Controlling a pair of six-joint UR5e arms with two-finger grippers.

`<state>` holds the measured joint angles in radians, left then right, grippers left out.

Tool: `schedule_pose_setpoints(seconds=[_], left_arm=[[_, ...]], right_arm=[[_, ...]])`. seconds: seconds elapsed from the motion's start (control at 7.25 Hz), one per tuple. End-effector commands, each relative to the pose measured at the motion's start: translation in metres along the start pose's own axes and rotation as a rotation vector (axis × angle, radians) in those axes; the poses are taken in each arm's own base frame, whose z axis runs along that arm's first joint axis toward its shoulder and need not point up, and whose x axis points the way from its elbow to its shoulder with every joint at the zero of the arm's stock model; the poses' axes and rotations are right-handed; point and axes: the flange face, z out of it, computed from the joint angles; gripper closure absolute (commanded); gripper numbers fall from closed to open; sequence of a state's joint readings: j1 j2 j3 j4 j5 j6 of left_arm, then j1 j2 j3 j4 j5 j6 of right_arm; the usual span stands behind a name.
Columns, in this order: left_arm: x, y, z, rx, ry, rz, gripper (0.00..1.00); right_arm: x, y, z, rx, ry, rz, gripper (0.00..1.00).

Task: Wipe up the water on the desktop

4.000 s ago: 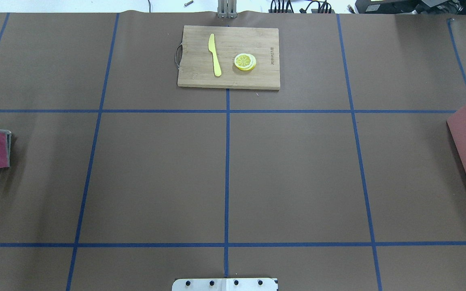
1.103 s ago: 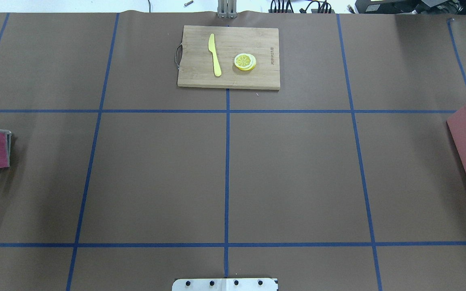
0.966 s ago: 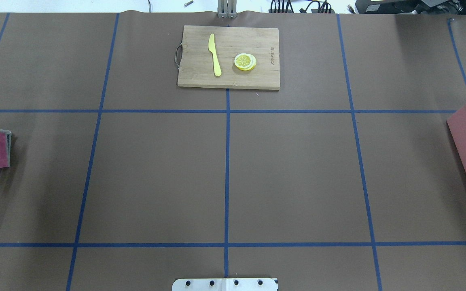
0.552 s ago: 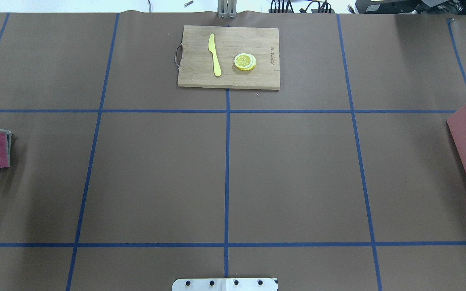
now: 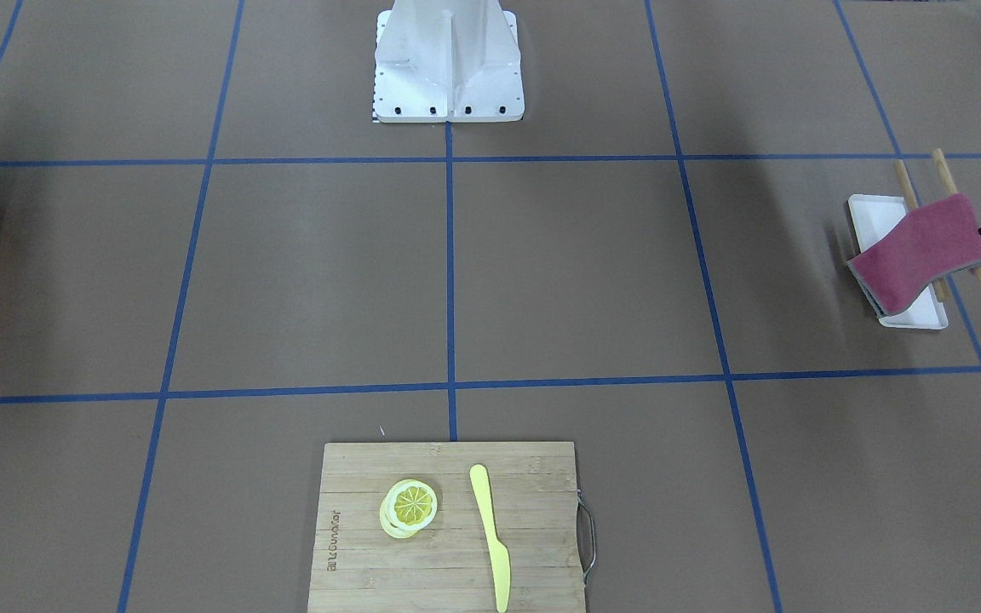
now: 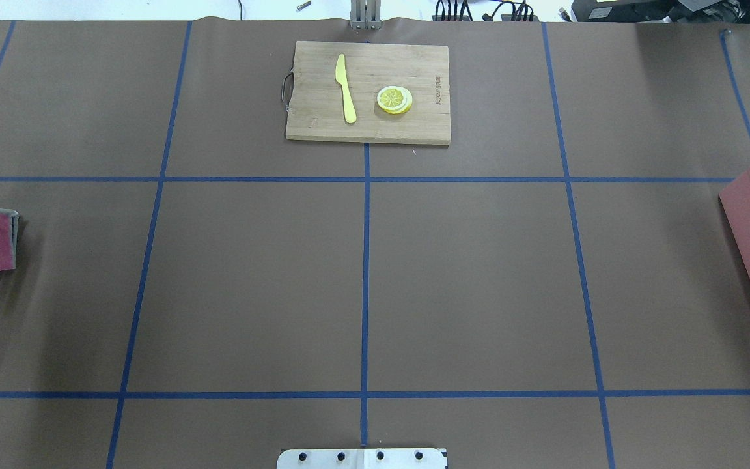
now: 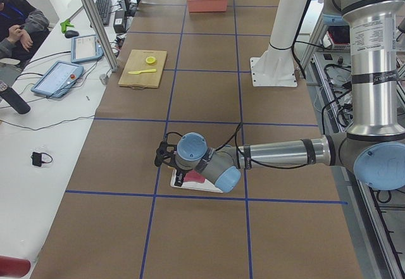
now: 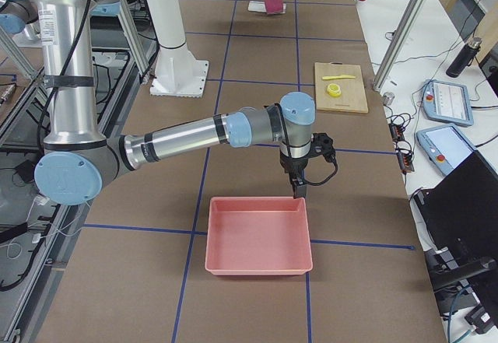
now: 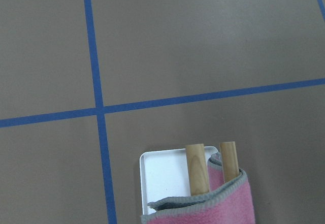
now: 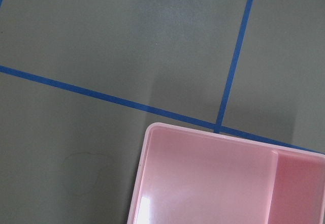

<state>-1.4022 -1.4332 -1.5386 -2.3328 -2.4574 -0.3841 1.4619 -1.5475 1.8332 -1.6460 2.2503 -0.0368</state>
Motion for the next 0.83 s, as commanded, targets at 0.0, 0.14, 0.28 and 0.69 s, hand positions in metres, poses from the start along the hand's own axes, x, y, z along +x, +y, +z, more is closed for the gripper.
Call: schedule_pose_setpoints(seconds=[0.0,0.14,0.28,0.69], left_arm=[[0.005,0.001,0.007,-0.015,0.005,0.01,0.3],[0.006,0.002,0.009,-0.02,0.007,0.013,0.35],[0.01,0.003,0.014,-0.03,0.009,0.021,0.37],[0.011,0.004,0.018,-0.04,0.011,0.023,0.47]], right_arm=[[0.001,0.0,0.0,-0.001,0.0,0.002,0.0],[0.002,0.0,0.002,-0.004,0.0,0.003,0.0],[0.002,0.0,0.002,-0.004,0.0,0.003,0.0],[0.003,0.001,0.002,-0.004,0.002,0.005,0.0]])
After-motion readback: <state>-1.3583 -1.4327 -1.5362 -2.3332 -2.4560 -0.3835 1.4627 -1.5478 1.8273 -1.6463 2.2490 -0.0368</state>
